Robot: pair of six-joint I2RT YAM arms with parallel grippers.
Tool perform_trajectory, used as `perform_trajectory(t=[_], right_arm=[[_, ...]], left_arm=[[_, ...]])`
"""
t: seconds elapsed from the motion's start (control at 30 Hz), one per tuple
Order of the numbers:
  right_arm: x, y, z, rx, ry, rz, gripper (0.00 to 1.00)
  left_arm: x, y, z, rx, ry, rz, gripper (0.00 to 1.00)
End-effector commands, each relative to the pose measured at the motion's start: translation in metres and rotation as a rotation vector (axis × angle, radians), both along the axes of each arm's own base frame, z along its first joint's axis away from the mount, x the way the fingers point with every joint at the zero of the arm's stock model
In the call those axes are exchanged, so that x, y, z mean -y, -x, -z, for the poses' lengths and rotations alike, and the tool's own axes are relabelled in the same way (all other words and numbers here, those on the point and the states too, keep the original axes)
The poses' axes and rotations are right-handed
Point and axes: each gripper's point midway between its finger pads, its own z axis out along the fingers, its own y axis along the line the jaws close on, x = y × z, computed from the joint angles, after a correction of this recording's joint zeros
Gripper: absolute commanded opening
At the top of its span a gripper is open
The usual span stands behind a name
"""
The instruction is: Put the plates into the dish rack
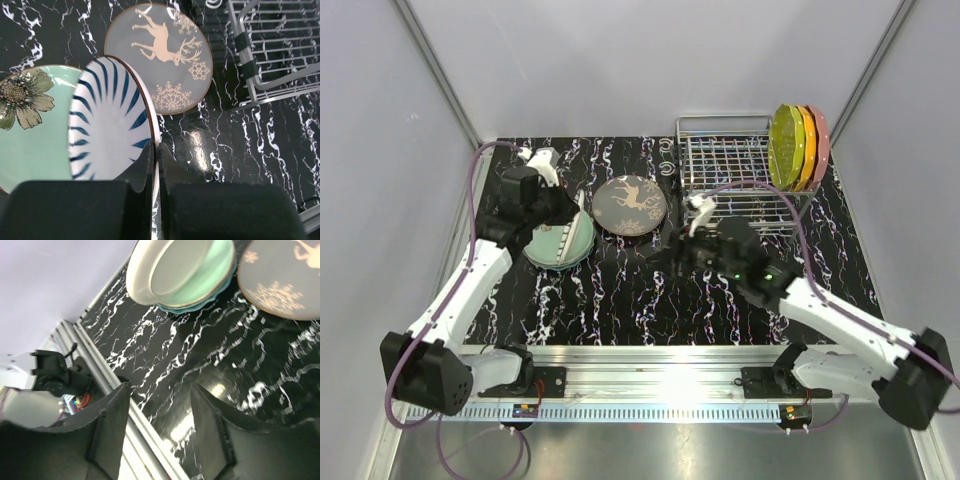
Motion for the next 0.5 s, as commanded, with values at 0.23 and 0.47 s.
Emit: perform_trajectory(t=[0.23, 0.47], right_arm=[[-0.107, -0.057, -0.010, 0.285, 0.030, 0.243, 0.81], [-0.165, -0.064, 0.002, 0.342, 0.012, 0.257, 0.86]], left_arm=[[-0.008, -0.005, -0.066, 0.253, 0.118, -0.084, 0.00], [-0.012, -0.008, -0.056, 0.215, 0.122, -0.130, 0.00]])
